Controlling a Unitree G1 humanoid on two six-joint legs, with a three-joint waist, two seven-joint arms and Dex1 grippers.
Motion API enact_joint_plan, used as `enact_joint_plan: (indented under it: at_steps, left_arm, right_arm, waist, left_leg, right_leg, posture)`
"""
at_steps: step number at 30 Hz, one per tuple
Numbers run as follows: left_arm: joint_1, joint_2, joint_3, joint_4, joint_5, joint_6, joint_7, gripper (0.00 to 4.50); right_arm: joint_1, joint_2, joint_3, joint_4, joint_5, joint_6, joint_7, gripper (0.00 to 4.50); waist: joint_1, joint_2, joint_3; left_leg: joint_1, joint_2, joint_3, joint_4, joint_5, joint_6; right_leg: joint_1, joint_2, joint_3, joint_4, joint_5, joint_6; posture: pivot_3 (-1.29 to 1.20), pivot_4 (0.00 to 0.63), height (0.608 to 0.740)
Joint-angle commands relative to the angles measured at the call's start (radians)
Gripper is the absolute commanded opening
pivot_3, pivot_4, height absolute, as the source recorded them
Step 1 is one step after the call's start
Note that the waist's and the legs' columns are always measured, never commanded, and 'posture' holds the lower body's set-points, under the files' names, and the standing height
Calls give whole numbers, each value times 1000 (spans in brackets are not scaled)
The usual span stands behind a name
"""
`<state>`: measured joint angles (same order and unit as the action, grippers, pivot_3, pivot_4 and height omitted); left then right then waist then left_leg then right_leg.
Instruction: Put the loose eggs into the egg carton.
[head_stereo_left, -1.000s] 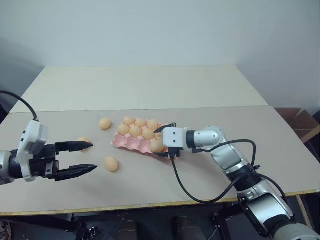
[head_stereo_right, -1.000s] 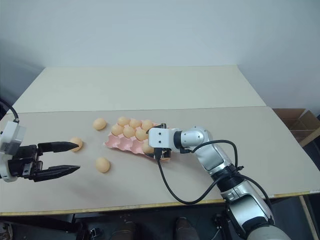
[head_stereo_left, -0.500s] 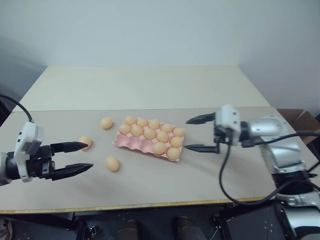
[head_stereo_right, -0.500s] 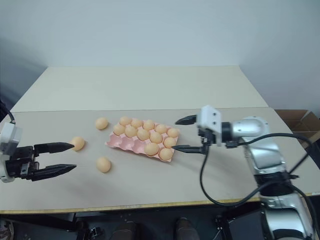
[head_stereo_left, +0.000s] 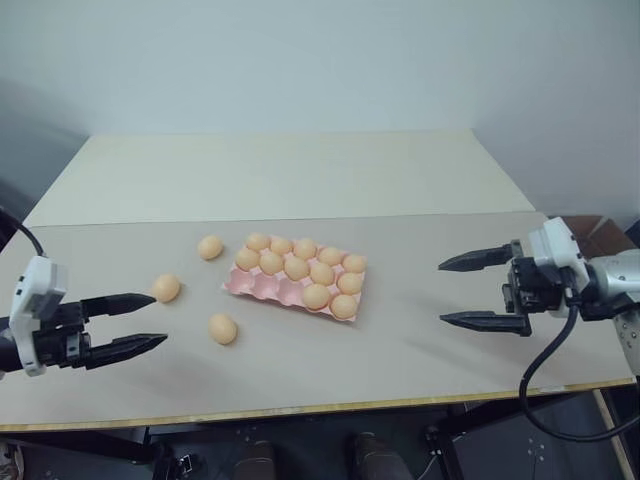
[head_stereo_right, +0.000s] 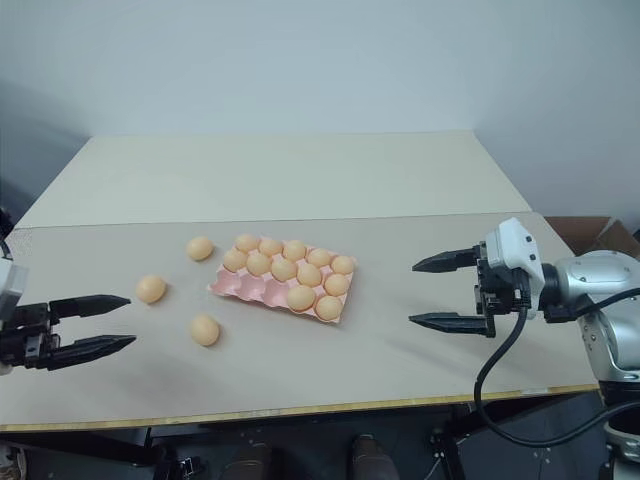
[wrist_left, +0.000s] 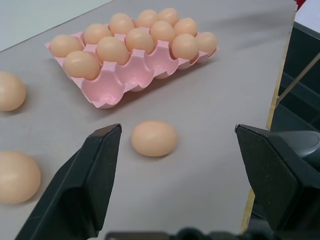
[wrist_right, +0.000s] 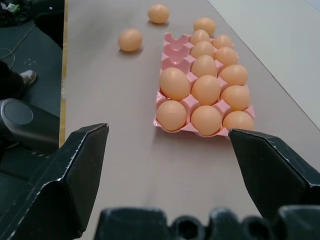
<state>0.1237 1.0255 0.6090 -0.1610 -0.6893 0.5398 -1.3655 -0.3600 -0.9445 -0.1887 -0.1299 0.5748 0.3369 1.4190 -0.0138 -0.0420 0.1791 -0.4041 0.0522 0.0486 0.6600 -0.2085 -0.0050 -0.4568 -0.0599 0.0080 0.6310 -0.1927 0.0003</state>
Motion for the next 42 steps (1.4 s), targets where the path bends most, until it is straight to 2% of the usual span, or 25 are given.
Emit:
enact_joint_plan:
  at_steps: [1,4,9,11,15,21,27,28,30,31,33,38,42]
  left_arm:
    - [0,13,31,-10,-2,-16,-4,3955]
    - [-6,9,-10,-29,22,-32,12,3955]
    - [-71,-36,-182,-44,112,-96,82,3955]
    - [-128,-49,-296,-7,198,-170,86,3955]
    - [-252,-108,-459,82,281,-229,97,3955]
    - [-380,-159,-595,256,416,-364,100,3955]
    - [-442,-190,-638,324,441,-395,91,3955]
    - [-446,-192,-641,329,450,-410,93,3562]
    - [-448,-187,-639,328,442,-405,73,3147]
    - [-447,-185,-635,324,435,-402,66,2753]
    - [-444,-184,-620,313,429,-392,74,2439]
    - [-450,-157,-571,252,341,-339,17,2439]
    - [-497,-194,-552,196,278,-284,43,2439]
  right_arm:
    - [-3,-14,-34,-24,13,-12,-11,4481]
    - [-8,-12,-26,-24,8,-16,-18,4481]
    - [-17,-2,-13,-42,13,-16,-29,4481]
    - [-20,-1,-11,-47,18,-15,-28,4481]
    - [-27,-3,-8,-55,19,-12,-31,4481]
    - [-9,-8,-24,-91,31,3,-47,4481]
    - [8,-10,-36,-119,42,11,-74,4481]
    - [12,-11,-37,-124,45,11,-78,4500]
    - [14,-12,-38,-126,44,8,-85,4500]
    - [14,-12,-38,-126,44,7,-88,4500]
    - [11,-13,-38,-125,46,6,-93,4500]
    - [-2,-9,-28,-113,44,-2,-98,4500]
    - [-20,2,-14,-103,36,-10,-105,4500]
  waist:
    - [0,0,0]
    - [1,0,0]
    - [4,0,0]
    - [6,0,0]
    - [14,0,0]
    - [11,0,0]
    - [13,0,0]
    - [14,0,0]
    - [13,-1,0]
    - [12,-1,0]
    - [12,-1,0]
    - [12,-1,0]
    - [13,-1,0]
  left_leg:
    - [0,0,0,0,0,0]
    - [0,0,0,0,0,0]
    - [0,0,1,0,0,0]
    - [0,0,1,0,0,0]
    - [-1,-1,1,0,0,0]
    - [-1,-1,2,0,0,0]
    - [-1,-1,2,0,0,0]
    - [-1,-1,2,1,0,0]
    - [-1,-1,2,1,0,0]
    - [-1,-1,2,1,0,0]
    - [-1,-1,2,1,0,0]
    - [-1,-1,2,1,0,0]
    - [-1,-1,2,1,0,0]
  right_leg:
    - [0,0,0,0,0,0]
    - [0,0,0,0,0,0]
    - [0,0,1,0,0,1]
    - [0,0,1,0,1,1]
    - [0,0,2,0,1,2]
    - [0,1,3,-1,5,8]
    - [0,0,3,-1,6,9]
    - [0,0,3,-1,6,9]
    - [0,0,3,-1,6,9]
    - [0,0,3,-1,6,9]
    - [0,0,4,-1,6,9]
    - [0,0,3,-1,6,9]
    - [0,0,4,-1,6,10]
  posture:
    - [0,150,740]
    - [0,150,740]
    - [0,150,740]
    - [0,150,740]
    - [0,150,740]
    - [0,150,740]
    - [0,150,740]
    - [0,150,740]
    - [0,150,740]
    - [0,150,740]
    - [0,150,740]
    - [0,150,740]
    - [0,150,740]
